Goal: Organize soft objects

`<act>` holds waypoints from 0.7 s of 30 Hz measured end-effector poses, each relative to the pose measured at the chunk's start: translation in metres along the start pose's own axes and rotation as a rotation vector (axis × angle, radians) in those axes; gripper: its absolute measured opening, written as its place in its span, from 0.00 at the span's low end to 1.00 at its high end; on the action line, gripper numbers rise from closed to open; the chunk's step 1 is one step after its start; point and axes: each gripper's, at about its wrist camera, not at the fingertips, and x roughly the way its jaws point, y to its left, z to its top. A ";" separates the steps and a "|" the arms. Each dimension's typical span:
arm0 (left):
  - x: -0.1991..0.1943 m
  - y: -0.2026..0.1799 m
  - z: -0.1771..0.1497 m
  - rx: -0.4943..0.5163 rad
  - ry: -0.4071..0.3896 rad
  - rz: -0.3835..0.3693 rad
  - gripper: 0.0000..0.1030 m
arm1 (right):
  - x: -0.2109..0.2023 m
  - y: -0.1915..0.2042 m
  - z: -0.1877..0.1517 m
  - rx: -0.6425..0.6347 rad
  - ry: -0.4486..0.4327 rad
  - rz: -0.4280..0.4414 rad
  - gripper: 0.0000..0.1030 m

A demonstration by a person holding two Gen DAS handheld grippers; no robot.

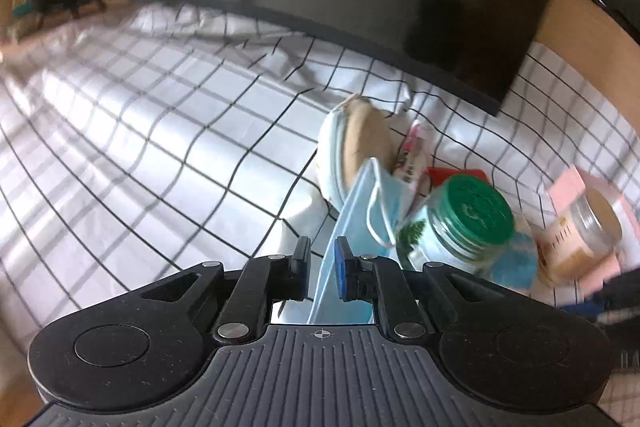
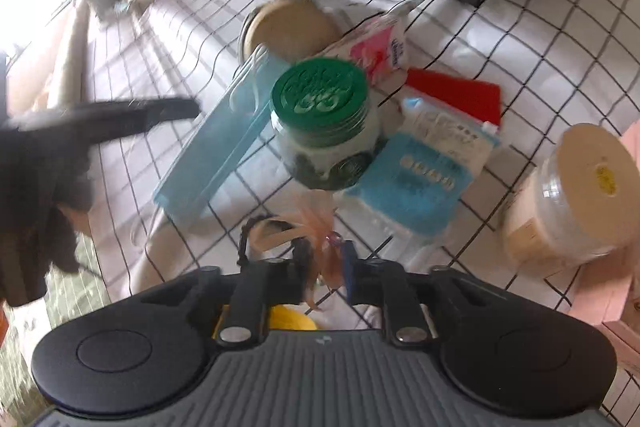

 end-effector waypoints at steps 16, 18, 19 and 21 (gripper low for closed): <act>-0.006 -0.029 -0.024 0.222 0.073 0.068 0.19 | 0.018 -0.030 -0.002 0.042 0.013 0.009 0.48; -0.003 -0.037 -0.020 0.251 0.083 0.022 0.19 | 0.021 -0.036 -0.005 0.072 0.021 0.016 0.50; 0.003 -0.042 -0.018 0.279 0.099 0.011 0.19 | 0.022 -0.040 -0.006 0.085 0.028 0.016 0.50; 0.015 -0.053 -0.021 0.344 0.143 0.003 0.20 | 0.025 -0.045 -0.008 0.110 0.034 0.013 0.50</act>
